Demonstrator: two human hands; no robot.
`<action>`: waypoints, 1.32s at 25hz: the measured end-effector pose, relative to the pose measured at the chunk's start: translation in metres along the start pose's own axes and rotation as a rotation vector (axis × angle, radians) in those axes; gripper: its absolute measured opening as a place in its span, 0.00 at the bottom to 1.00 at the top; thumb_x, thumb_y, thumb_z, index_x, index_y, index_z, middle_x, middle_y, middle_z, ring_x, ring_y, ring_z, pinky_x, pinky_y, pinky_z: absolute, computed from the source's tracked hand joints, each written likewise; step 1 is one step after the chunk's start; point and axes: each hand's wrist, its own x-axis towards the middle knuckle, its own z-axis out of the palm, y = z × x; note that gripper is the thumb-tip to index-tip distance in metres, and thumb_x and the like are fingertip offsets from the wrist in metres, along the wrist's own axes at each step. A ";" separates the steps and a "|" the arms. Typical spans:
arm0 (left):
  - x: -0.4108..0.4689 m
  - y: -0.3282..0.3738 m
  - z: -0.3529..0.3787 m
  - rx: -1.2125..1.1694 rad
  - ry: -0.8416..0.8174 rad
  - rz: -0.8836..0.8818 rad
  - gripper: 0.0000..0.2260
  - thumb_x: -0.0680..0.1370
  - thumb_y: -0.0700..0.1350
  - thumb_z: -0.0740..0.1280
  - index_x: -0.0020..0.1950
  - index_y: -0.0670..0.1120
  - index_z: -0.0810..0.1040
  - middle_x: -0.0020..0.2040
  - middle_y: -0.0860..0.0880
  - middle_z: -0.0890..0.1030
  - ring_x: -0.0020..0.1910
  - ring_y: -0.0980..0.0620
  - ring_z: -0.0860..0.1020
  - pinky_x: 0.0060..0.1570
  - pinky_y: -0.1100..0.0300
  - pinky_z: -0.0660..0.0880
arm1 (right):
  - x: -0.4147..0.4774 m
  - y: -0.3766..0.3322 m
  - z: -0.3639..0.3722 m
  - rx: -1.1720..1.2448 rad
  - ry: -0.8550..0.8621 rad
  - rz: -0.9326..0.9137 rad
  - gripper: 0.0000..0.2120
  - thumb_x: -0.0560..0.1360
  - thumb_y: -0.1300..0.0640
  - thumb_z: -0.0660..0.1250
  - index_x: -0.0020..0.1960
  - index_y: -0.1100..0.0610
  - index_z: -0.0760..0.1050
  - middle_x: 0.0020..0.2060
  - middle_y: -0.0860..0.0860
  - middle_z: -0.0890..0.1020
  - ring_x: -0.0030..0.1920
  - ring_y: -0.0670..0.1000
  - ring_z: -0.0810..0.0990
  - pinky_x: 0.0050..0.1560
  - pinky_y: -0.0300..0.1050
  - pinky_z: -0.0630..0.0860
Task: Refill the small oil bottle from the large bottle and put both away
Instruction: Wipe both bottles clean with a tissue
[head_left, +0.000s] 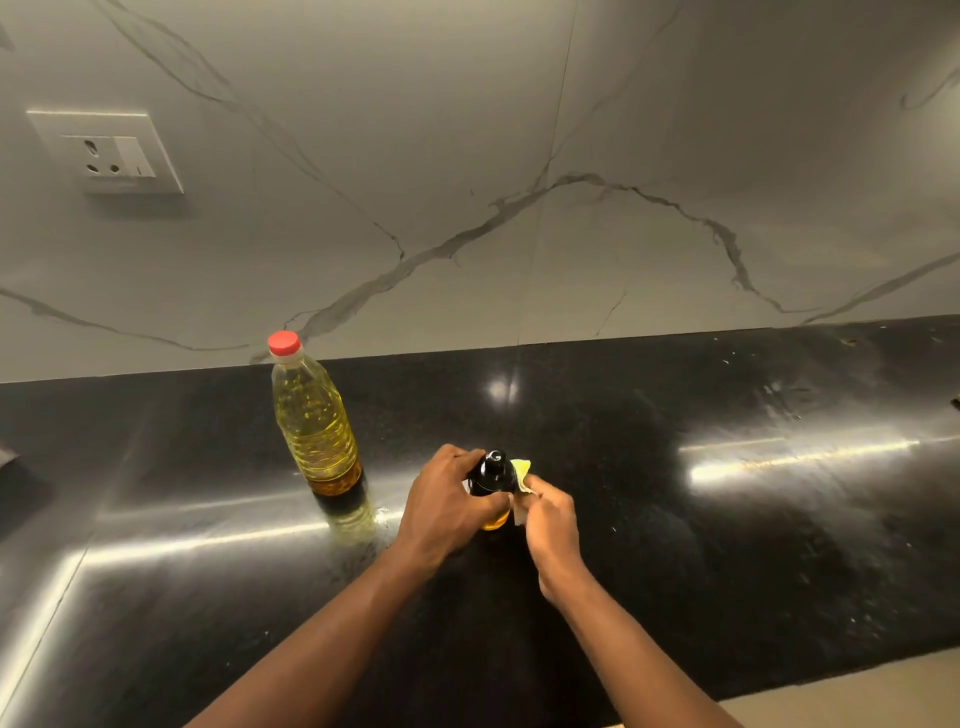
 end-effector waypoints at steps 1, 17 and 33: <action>0.001 0.000 0.000 -0.003 -0.005 -0.001 0.23 0.66 0.61 0.76 0.59 0.54 0.85 0.48 0.57 0.76 0.48 0.59 0.77 0.52 0.54 0.78 | 0.001 0.004 -0.001 -0.022 -0.005 0.016 0.16 0.81 0.59 0.62 0.43 0.47 0.85 0.41 0.50 0.87 0.44 0.47 0.83 0.44 0.42 0.74; 0.014 0.000 -0.001 -0.032 -0.185 -0.113 0.39 0.68 0.56 0.79 0.77 0.50 0.71 0.64 0.54 0.72 0.65 0.55 0.72 0.64 0.62 0.69 | 0.003 0.007 -0.046 -0.667 -0.164 -0.661 0.28 0.78 0.66 0.58 0.76 0.49 0.73 0.76 0.43 0.70 0.80 0.43 0.60 0.83 0.48 0.50; 0.009 0.008 0.003 0.006 -0.063 -0.105 0.27 0.63 0.66 0.79 0.58 0.57 0.81 0.52 0.61 0.75 0.51 0.60 0.77 0.45 0.68 0.72 | -0.010 -0.012 -0.041 -0.296 -0.195 -0.388 0.27 0.82 0.63 0.62 0.56 0.27 0.76 0.48 0.17 0.77 0.57 0.25 0.76 0.54 0.23 0.72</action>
